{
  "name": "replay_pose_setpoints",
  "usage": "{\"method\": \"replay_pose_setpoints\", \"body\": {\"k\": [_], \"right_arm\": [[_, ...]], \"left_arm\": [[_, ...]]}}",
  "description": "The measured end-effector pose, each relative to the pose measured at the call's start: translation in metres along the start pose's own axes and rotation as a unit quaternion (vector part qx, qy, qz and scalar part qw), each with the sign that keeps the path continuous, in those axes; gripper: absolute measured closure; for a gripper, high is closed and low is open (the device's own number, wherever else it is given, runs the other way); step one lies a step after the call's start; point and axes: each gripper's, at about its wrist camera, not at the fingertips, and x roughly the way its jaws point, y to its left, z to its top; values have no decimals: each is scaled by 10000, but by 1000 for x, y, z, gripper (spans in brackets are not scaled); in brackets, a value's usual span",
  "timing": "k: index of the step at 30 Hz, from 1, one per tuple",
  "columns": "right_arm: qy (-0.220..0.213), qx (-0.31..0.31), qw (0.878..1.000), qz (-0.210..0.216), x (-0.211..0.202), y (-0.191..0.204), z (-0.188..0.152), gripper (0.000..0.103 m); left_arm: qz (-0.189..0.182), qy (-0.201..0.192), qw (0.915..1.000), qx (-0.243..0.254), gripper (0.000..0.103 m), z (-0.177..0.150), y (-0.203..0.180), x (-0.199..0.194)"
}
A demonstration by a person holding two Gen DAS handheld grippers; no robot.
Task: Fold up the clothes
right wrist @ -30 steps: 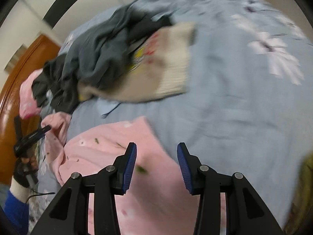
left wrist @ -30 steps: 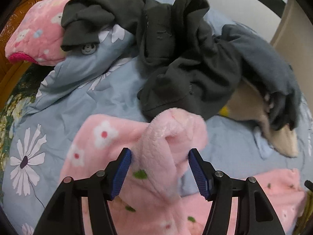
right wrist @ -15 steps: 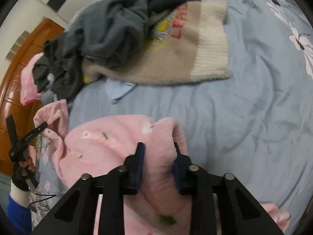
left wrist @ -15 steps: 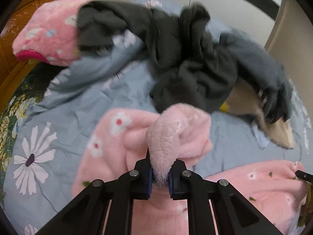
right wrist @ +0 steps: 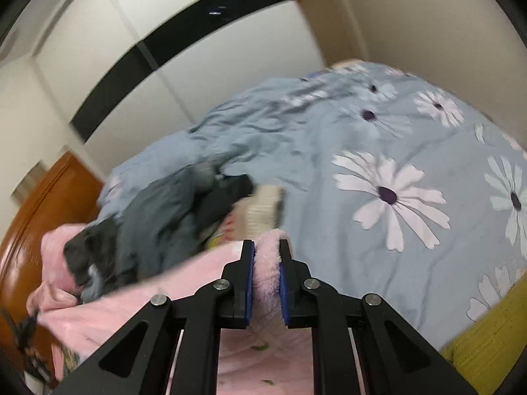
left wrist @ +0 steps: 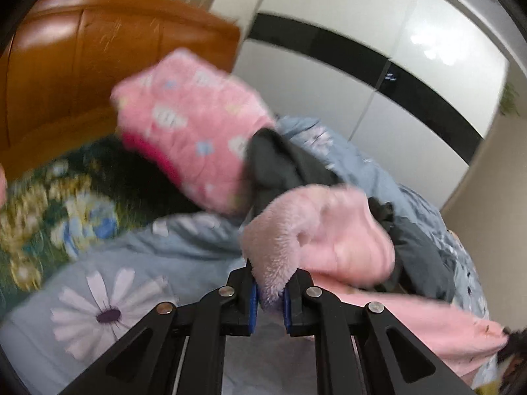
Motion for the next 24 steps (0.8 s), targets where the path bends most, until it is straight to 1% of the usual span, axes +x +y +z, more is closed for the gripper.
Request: {"method": "replay_pose_setpoints", "body": {"k": [3, 5, 8, 10, 12, 13, 14, 17, 18, 20, 21, 22, 23, 24], "right_arm": [[439, 216, 9984, -288, 44, -20, -9, 90], [755, 297, 9955, -486, 71, -30, -18, 90], [1047, 388, 9913, -697, 98, -40, -30, 90], [1010, 363, 9920, -671, 100, -41, -23, 90], [906, 267, 9935, -641, 100, -37, -11, 90], [815, 166, 9945, -635, 98, -32, -4, 90], [813, 89, 9943, -678, 99, -28, -1, 89], [940, -105, 9916, -883, 109, -19, -2, 89], [982, -169, 9905, -951, 112, -16, -2, 88], [1110, -320, 9871, -1105, 119, -12, -5, 88], [1156, -424, 9856, -1160, 119, -10, -10, 86], [1171, -530, 9845, -1195, 118, -8, -13, 84], [1151, -617, 9847, -1154, 111, -7, -14, 82], [1112, -695, 9855, -1075, 101, -5, -14, 71]], "left_arm": [[364, 561, 9973, -293, 90, -23, 15, 55], [587, 847, 9937, -434, 90, -41, 21, 79], [640, 1123, 9885, -789, 91, -56, 27, 102], [507, 976, 9909, -778, 91, -48, 23, 102], [398, 834, 9935, -664, 91, -31, 15, 101], [390, 776, 9945, -585, 91, -22, 11, 100], [389, 719, 9954, -502, 91, -14, 6, 100], [541, 921, 9932, -468, 88, -12, 5, 111], [614, 1054, 9912, -506, 88, -16, 7, 116], [675, 1343, 9860, -724, 87, -31, 17, 122], [604, 1460, 9839, -835, 86, -40, 21, 121], [575, 1542, 9827, -847, 84, -48, 23, 118], [584, 1613, 9819, -802, 76, -55, 24, 113], [587, 1715, 9806, -747, 70, -63, 24, 106]]}}
